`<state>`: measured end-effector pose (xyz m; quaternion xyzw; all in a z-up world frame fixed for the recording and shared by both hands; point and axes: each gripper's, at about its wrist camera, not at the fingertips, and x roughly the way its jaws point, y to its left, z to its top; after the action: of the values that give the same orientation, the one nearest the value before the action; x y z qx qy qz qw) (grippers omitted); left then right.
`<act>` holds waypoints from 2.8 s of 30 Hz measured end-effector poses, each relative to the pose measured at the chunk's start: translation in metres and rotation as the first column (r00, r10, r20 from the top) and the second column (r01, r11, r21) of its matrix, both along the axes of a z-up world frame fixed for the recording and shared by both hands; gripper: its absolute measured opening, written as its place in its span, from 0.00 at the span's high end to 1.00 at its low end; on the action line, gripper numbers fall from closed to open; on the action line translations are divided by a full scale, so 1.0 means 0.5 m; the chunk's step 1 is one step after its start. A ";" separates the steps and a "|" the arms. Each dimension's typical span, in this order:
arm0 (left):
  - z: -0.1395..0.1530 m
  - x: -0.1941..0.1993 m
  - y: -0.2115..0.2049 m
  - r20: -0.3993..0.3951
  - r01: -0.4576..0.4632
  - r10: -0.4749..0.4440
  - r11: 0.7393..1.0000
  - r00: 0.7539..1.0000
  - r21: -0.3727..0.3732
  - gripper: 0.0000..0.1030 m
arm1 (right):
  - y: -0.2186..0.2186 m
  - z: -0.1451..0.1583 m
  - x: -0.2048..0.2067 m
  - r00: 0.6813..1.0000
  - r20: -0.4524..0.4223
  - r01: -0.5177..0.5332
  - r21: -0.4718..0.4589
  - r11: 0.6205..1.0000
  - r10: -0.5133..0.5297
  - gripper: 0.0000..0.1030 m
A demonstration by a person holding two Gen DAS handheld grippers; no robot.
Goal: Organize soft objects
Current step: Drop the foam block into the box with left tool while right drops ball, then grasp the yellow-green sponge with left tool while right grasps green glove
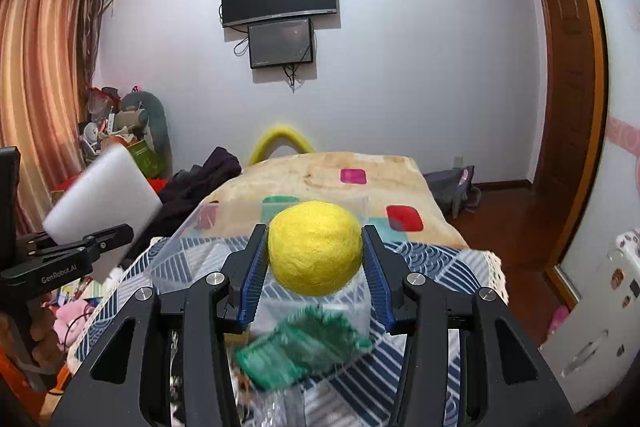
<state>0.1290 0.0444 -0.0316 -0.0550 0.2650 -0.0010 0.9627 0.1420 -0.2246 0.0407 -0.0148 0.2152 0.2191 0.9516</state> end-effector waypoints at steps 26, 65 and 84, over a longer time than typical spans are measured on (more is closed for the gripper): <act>-0.095 0.166 -0.017 -0.201 0.036 -0.037 0.999 0.979 -0.009 0.44 | 0.095 -0.095 0.116 0.969 -0.241 -0.108 -0.175 0.979 0.064 0.57; -0.076 -0.007 -0.119 -0.102 0.123 -0.124 0.992 0.987 -0.016 0.25 | 0.001 -0.127 0.026 0.976 -0.216 -0.045 -0.111 0.993 0.020 0.20; -0.120 0.021 -0.157 -0.154 0.170 -0.183 0.981 0.971 -0.091 0.70 | -0.040 -0.159 0.002 0.948 -0.310 -0.092 -0.046 0.995 0.073 0.88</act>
<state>0.1395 -0.0339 -0.0918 -0.0683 0.3458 -0.0926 0.9312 0.1429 -0.2446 -0.0389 -0.0181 0.3665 0.2518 0.8955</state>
